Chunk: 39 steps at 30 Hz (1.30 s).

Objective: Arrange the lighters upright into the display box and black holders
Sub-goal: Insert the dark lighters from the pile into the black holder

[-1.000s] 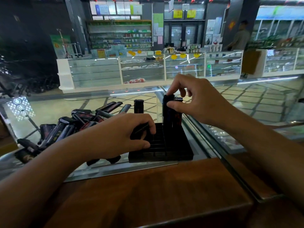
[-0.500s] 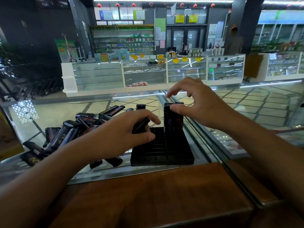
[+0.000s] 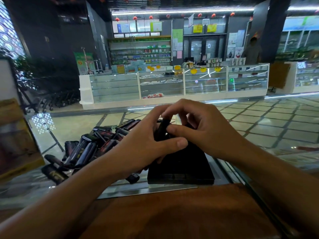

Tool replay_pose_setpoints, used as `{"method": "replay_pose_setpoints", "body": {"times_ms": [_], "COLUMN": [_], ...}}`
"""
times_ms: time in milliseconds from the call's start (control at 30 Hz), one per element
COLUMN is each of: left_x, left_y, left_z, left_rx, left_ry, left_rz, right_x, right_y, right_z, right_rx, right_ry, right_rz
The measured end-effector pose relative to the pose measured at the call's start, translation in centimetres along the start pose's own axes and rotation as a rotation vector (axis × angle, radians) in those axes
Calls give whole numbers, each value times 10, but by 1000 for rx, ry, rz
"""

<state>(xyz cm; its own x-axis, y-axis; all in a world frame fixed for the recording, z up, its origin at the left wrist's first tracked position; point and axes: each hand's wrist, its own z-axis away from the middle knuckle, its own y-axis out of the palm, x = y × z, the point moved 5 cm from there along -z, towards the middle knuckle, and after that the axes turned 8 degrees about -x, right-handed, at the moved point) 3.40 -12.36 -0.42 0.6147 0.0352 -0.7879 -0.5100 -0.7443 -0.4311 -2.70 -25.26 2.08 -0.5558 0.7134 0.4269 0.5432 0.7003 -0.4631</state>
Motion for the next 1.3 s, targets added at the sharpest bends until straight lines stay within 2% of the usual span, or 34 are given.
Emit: {"method": "replay_pose_setpoints", "body": {"times_ms": [167, 267, 333, 500, 867, 1000, 1100, 1300], "left_x": [2, 3, 2, 2, 6, 11, 14, 30], "left_y": [1, -1, -2, -1, 3, 0, -4, -3], "left_z": [0, 0, -1, -1, -4, -7, -9, -10], "left_rx": [68, 60, 27, -8, 21, 61, 115, 197], "left_ry": [-56, -50, -46, 40, 111, 87, 95, 42], "left_rz": [82, 90, 71, -39, -176, -310, -493, -605], "right_x": [-5, -16, -21, -25, -22, -30, -36, -47], "right_y": [1, -14, -25, -36, -26, -33, -47, -38], "right_z": [1, -4, -6, -7, -5, -7, -10, -4], "right_rx": [42, -143, -236, -285, -100, -150, -166, 4], "right_ry": [100, 206, 230, 241, 184, 175, 169, 156], "right_rz": [-184, -339, -358, -295, -307, -258, -145, 138]}}
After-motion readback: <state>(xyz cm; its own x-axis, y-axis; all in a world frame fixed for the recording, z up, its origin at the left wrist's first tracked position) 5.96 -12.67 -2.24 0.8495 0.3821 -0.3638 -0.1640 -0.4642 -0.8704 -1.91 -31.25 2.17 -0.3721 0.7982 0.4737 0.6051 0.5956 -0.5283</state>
